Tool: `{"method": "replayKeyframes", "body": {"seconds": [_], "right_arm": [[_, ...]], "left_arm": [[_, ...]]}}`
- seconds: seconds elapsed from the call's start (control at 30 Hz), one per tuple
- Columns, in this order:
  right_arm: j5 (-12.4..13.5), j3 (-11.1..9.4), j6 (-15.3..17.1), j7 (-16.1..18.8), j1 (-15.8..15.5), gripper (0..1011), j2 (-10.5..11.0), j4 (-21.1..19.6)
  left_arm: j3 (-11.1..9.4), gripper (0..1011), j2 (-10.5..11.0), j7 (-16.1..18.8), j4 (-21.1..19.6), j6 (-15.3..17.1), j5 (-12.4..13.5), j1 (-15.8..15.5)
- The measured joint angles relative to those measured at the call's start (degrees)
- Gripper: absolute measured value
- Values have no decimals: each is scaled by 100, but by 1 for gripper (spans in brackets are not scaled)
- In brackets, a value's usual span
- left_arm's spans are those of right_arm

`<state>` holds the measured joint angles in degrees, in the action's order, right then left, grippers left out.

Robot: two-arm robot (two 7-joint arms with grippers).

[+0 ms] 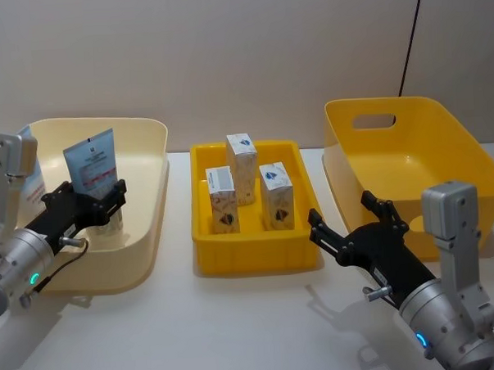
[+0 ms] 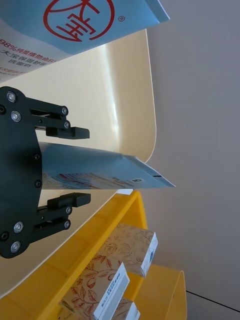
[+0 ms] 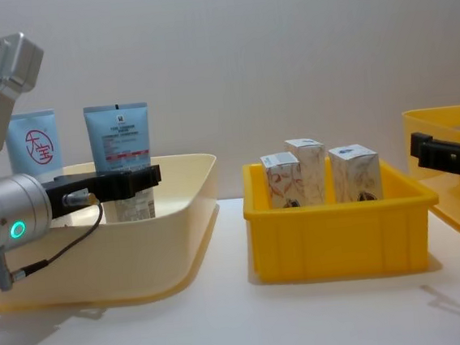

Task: Bimanual collaborative sorting of washing and personal care products

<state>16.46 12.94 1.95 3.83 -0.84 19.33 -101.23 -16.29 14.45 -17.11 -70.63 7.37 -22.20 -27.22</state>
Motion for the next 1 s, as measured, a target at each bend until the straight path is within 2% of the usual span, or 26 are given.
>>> {"method": "replayKeyframes", "body": {"seconds": [0.3, 0.83, 1.0], "right_arm": [[1, 0, 0, 0, 0, 1001, 0, 0], [1, 0, 0, 0, 0, 1001, 0, 0], [0, 0, 0, 0, 0, 1001, 0, 0]], "left_arm": [[4, 412, -12, -23, 38, -10, -2, -24], [8, 301, -19, -38, 61, -16, -2, -36], [16, 300, -12, -66, 51, -14, -6, -36]]}}
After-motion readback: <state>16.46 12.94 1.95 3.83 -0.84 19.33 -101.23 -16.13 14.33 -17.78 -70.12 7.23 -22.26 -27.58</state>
